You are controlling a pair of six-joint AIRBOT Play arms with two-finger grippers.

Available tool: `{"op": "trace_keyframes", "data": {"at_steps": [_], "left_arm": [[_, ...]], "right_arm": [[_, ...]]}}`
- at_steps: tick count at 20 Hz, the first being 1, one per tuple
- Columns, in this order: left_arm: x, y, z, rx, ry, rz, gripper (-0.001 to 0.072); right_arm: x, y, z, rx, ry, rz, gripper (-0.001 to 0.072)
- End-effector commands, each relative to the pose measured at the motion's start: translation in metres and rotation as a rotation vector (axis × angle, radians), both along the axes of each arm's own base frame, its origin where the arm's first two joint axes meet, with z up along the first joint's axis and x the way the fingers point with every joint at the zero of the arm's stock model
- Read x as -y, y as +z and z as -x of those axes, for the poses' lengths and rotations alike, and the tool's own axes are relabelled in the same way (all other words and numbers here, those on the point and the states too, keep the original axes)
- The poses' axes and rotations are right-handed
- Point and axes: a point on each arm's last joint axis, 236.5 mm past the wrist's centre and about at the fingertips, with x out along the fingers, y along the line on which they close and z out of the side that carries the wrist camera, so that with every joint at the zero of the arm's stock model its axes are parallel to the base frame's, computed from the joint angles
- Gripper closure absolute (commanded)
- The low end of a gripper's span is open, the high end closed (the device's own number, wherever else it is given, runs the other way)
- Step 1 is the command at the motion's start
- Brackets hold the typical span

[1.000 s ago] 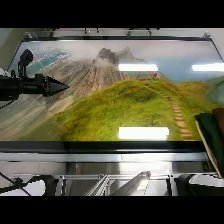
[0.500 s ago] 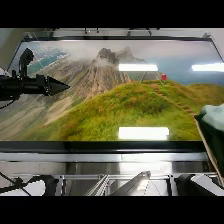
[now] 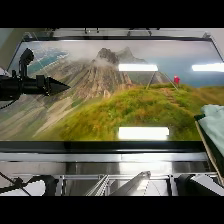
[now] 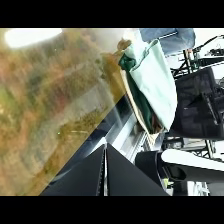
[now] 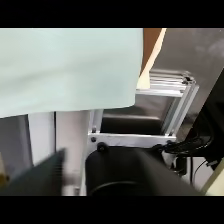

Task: Fold the shirts.

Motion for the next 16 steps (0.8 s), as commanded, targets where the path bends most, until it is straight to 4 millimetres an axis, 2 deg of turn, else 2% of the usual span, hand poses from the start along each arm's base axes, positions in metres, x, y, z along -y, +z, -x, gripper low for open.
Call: {"op": "trace_keyframes", "data": {"at_steps": [1,2,4,6,8,9,10,11,13,14,16], "left_arm": [[0.001,0.004,-0.002,0.004,0.008,0.018,0.0695],[0.002,0.009,-0.004,0.010,0.015,0.038,0.0696],[0.001,0.012,-0.010,0.022,0.037,0.044,0.0697],[-0.002,0.007,-0.016,0.031,0.060,0.017,0.0697],[0.004,0.005,-0.008,0.021,0.022,0.010,0.0699],[0.011,0.008,0.004,0.011,-0.033,0.024,0.0703],[0.021,0.012,0.018,0.004,-0.096,0.037,0.0703],[0.030,0.014,0.030,0.002,-0.135,0.046,0.0704],[0.053,0.007,0.059,-0.015,-0.161,0.034,0.0704],[0.061,0.000,0.074,-0.025,-0.168,0.022,0.0704],[0.068,-0.029,0.099,-0.049,-0.158,-0.063,0.0692]], "right_arm": [[-0.016,0.009,-0.059,0.255,-0.002,-0.072,0.0664],[-0.021,0.020,-0.094,0.408,0.029,-0.082,0.0691],[-0.033,0.050,-0.157,0.671,0.143,-0.049,0.0692],[-0.060,0.060,-0.194,0.761,0.334,0.022,0.0692],[-0.109,0.050,-0.220,0.811,0.495,0.048,0.0693],[-0.137,0.040,-0.225,0.830,0.573,0.043,0.0694],[-0.178,0.025,-0.224,0.850,0.655,0.012,0.0693],[-0.216,0.011,-0.216,0.869,0.720,-0.031,0.0694],[-0.288,-0.020,-0.185,0.914,0.816,-0.136,0.0693],[-0.314,-0.035,-0.169,0.937,0.848,-0.169,0.0693],[-0.342,-0.055,-0.144,0.961,0.907,-0.207,0.0692]]}}
